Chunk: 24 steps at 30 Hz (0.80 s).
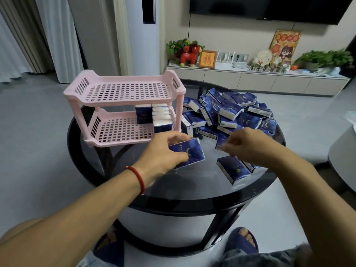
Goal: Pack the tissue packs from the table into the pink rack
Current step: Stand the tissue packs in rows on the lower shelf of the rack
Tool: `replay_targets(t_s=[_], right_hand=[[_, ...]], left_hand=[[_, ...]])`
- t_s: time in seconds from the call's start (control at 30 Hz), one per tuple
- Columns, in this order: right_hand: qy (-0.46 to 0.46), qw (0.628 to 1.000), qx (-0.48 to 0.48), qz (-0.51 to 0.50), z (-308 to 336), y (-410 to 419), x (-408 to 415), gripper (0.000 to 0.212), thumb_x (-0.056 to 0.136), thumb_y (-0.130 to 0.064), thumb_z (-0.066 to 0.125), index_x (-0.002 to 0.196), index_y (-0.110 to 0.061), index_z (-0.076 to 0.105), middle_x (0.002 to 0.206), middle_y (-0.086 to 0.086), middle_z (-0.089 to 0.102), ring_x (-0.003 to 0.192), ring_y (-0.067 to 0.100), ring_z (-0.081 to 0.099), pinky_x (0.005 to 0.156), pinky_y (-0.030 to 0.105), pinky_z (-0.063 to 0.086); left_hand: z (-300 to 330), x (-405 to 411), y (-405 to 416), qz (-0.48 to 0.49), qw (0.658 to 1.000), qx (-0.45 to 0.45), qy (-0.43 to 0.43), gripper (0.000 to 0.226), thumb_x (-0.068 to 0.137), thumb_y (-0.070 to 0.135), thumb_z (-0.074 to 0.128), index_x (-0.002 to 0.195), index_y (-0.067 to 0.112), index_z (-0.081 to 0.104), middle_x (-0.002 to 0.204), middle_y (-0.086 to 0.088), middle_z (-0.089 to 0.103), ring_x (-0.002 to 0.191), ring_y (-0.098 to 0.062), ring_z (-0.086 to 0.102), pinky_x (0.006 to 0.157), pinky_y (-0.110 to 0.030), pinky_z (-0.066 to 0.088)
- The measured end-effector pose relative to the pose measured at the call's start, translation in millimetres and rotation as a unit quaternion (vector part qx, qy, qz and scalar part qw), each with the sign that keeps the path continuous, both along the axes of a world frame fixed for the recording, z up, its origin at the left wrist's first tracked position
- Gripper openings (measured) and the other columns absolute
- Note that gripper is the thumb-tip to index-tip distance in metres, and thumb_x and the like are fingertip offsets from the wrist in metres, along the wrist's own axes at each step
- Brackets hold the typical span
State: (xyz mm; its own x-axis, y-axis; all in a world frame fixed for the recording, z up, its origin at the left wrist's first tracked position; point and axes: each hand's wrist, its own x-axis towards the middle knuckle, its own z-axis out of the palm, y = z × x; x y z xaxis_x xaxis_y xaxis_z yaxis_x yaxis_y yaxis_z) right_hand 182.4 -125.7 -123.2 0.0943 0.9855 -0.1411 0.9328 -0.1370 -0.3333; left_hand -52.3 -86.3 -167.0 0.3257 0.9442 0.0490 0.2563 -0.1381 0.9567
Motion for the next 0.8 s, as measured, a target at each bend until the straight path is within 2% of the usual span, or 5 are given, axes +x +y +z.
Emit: replay_targets(t_s=[0.2,0.33,0.47,0.63,0.8], right_hand=[[-0.186,0.974,-0.123,0.031,-17.7,-10.5,-18.4,0.065,0.083,-0.043,0.079,0.130,-0.016,0.044,0.126,0.009,0.051,0.111,0.028,0.058,0.094,0.043,0.054],[0.098,0.988,-0.115,-0.014,-10.5,-8.5,-10.1,0.029,0.095,-0.024,0.067,0.121,-0.019,0.056,0.116,0.011,0.062,0.101,0.030,0.066,0.085,0.044,0.061],[0.404,0.903,-0.131,-0.061,0.3,-13.4,5.4,0.025,0.106,-0.025,0.048,0.117,-0.016,0.069,0.113,0.017,0.072,0.095,0.026,0.069,0.081,0.037,0.058],[0.440,0.888,-0.136,0.009,-2.6,-11.4,-2.2,0.041,0.094,-0.043,0.057,0.122,-0.013,0.065,0.110,0.011,0.075,0.098,0.025,0.071,0.074,0.029,0.060],[0.338,0.940,-0.027,0.043,-5.4,-4.4,-30.4,0.050,0.081,-0.049,0.065,0.115,-0.014,0.056,0.100,0.010,0.074,0.088,0.028,0.071,0.061,0.030,0.057]], left_hand=[[-2.3,1.4,3.4,0.028,0.998,-0.036,-0.041,0.044,0.075,-0.010,0.078,0.105,0.021,0.073,0.100,0.001,0.078,0.086,-0.012,0.072,0.081,-0.030,0.061],[-3.6,1.0,4.8,0.047,0.998,-0.029,-0.038,0.044,0.076,-0.008,0.078,0.110,0.019,0.069,0.098,-0.003,0.075,0.083,-0.012,0.069,0.067,-0.025,0.058],[-2.0,-2.2,3.8,0.043,0.996,-0.042,-0.067,0.043,0.081,-0.010,0.074,0.111,0.018,0.065,0.096,-0.007,0.076,0.075,-0.012,0.070,0.058,-0.025,0.057],[-2.9,-3.6,2.8,0.008,0.989,-0.131,-0.069,0.040,0.089,-0.007,0.069,0.120,0.017,0.065,0.104,-0.017,0.076,0.069,-0.020,0.071,0.057,-0.035,0.061],[2.9,-0.5,-0.4,-0.069,0.971,-0.208,-0.094,0.044,0.089,-0.011,0.048,0.118,0.013,0.071,0.102,-0.016,0.073,0.085,-0.027,0.063,0.082,-0.048,0.059]])
